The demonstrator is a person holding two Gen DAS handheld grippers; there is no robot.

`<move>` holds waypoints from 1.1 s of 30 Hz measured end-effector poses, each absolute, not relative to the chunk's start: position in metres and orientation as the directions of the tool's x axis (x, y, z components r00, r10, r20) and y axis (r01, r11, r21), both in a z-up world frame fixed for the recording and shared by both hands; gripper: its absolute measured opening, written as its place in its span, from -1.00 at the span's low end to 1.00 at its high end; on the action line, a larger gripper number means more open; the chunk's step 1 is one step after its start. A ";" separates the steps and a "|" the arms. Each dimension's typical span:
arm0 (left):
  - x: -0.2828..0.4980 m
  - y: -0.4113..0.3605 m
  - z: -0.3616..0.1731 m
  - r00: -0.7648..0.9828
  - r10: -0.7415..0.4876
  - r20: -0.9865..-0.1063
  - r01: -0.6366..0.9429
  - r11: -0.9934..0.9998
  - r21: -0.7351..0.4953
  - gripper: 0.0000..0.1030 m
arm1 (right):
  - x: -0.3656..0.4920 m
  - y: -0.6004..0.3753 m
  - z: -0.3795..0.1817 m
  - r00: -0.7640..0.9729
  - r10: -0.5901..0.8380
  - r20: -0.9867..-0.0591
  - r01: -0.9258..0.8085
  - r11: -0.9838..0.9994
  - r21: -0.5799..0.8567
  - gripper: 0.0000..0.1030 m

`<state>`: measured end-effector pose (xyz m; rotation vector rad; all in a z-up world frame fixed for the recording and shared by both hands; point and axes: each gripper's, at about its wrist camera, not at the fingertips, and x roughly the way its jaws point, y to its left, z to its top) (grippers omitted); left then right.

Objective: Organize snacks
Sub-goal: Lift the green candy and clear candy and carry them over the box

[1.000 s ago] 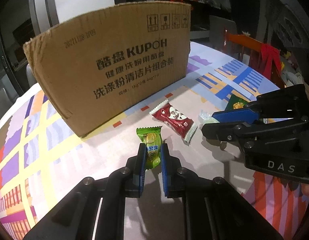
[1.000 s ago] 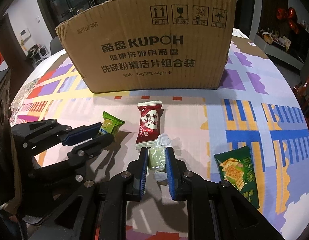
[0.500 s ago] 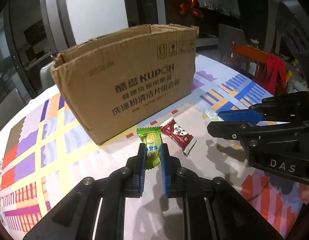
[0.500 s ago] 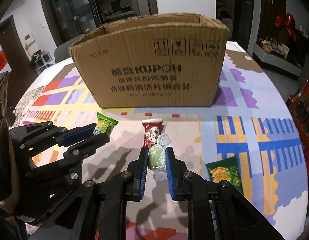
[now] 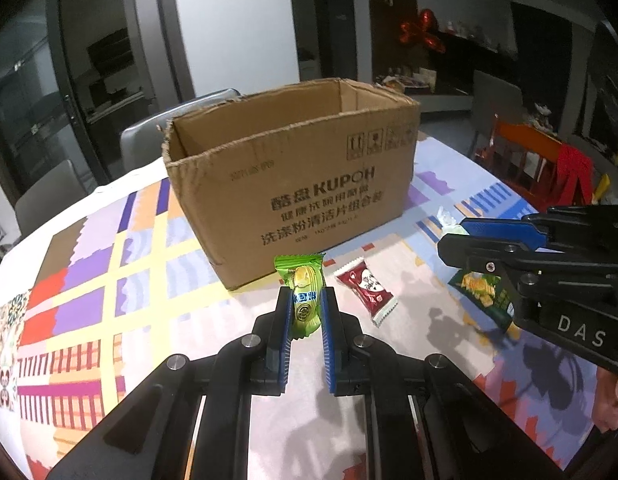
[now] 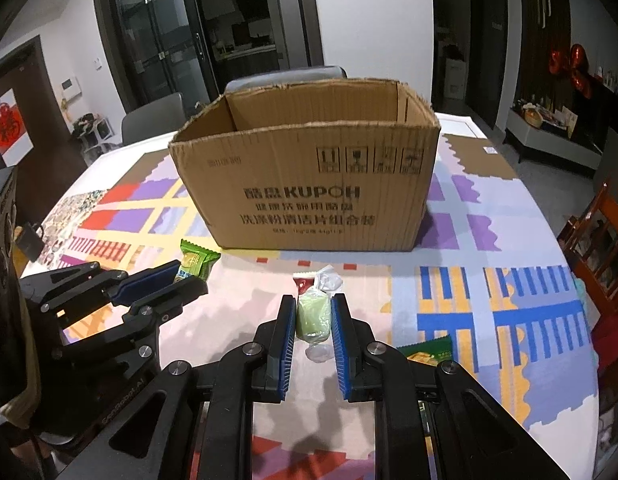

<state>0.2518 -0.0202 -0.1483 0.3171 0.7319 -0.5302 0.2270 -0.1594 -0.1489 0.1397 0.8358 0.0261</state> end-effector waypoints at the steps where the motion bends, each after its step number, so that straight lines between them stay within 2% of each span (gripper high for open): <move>1: 0.251 -0.020 -0.146 0.629 -0.340 -0.699 0.553 0.828 0.095 -0.72 | 0.226 -0.160 -0.147 0.675 0.078 -0.734 0.030 0.991 0.134 -0.62; 33: 0.256 -0.026 -0.062 0.774 -0.250 -0.582 0.394 0.909 0.134 -0.72 | 0.233 -0.181 -0.068 0.797 0.053 -0.601 0.023 0.993 0.117 -0.62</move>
